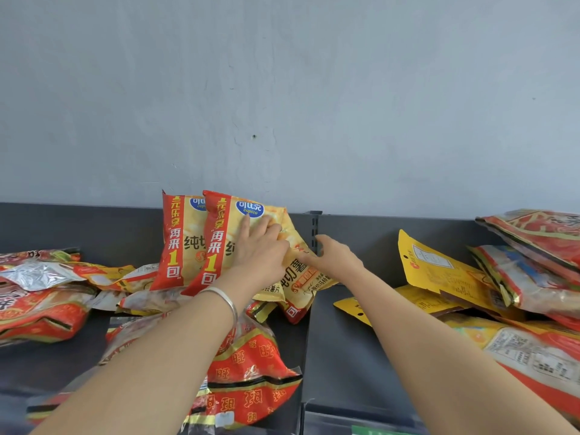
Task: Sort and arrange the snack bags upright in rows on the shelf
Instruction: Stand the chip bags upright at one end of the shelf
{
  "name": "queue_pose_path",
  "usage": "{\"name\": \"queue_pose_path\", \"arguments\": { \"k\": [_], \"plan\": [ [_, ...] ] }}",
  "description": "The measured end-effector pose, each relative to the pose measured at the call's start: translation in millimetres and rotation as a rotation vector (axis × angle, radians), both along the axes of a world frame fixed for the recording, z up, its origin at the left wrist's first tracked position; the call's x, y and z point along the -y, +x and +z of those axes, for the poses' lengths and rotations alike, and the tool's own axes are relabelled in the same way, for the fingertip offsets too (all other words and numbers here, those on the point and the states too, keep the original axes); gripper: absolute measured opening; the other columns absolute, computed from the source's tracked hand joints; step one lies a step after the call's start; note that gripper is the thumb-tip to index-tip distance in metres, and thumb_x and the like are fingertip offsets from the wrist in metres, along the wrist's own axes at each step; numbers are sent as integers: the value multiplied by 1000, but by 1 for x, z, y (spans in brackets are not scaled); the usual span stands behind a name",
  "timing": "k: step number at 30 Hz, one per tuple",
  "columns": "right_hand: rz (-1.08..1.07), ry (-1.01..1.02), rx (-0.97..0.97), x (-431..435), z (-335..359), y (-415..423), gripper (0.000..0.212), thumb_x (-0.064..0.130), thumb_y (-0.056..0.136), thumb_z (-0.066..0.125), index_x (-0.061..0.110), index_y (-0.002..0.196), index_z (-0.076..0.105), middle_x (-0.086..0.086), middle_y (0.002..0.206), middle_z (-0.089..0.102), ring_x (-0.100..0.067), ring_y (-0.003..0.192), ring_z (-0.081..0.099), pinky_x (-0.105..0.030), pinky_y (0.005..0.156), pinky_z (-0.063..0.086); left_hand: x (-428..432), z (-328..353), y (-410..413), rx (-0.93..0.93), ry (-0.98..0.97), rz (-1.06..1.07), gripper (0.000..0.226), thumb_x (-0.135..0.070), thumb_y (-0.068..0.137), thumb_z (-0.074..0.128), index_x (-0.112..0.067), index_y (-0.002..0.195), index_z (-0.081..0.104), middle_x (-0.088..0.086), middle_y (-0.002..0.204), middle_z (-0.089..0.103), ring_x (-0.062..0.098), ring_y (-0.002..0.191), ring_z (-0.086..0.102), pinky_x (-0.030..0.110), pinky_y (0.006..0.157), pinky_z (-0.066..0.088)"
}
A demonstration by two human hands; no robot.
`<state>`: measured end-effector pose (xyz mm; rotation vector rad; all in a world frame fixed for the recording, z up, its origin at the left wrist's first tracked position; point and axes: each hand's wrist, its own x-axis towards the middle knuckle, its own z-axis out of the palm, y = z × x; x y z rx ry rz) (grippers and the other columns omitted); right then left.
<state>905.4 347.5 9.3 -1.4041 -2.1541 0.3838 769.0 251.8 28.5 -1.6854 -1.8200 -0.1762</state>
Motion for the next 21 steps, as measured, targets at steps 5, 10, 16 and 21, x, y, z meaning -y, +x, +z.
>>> {"name": "queue_pose_path", "arguments": {
  "k": [5, 10, 16, 21],
  "plan": [
    [35, -48, 216, -1, -10, -20, 115, 73, 65, 64, 39, 149, -6, 2, 140, 50, -25, 126, 50, -47, 100, 38, 3, -2, -11, -4, 19, 13, 40, -44, 88, 50, -31, 125, 55, -2, 150, 31, 24, 145, 6, 53, 114, -1],
    [-42, 129, 191, 1, -10, -22, 92, 67, 66, 68, 33, 140, 26, 4, 117, 62, -24, 110, 58, -46, 93, 35, 2, -1, -16, 10, 41, 67, 38, -43, 89, 49, -32, 126, 53, -1, 150, 31, 25, 145, 7, 54, 114, 1],
    [-101, 24, -268, -7, 3, 28, 90, 63, 63, 74, 40, 137, 28, 8, 117, 61, -23, 115, 56, -46, 97, 40, -11, 1, -1, 92, 83, 153, 42, -39, 89, 50, -25, 128, 48, 4, 145, 40, 28, 143, 14, 53, 115, 6],
    [4, -138, -530, -14, -15, 64, 97, 36, 70, 83, 28, 146, 23, -1, 128, 57, -22, 116, 56, -45, 95, 50, -46, -9, 34, 451, -49, -136, 68, -40, 92, 50, -13, 147, 20, 8, 146, 38, 26, 139, 28, 41, 110, 30]
  ]
}}
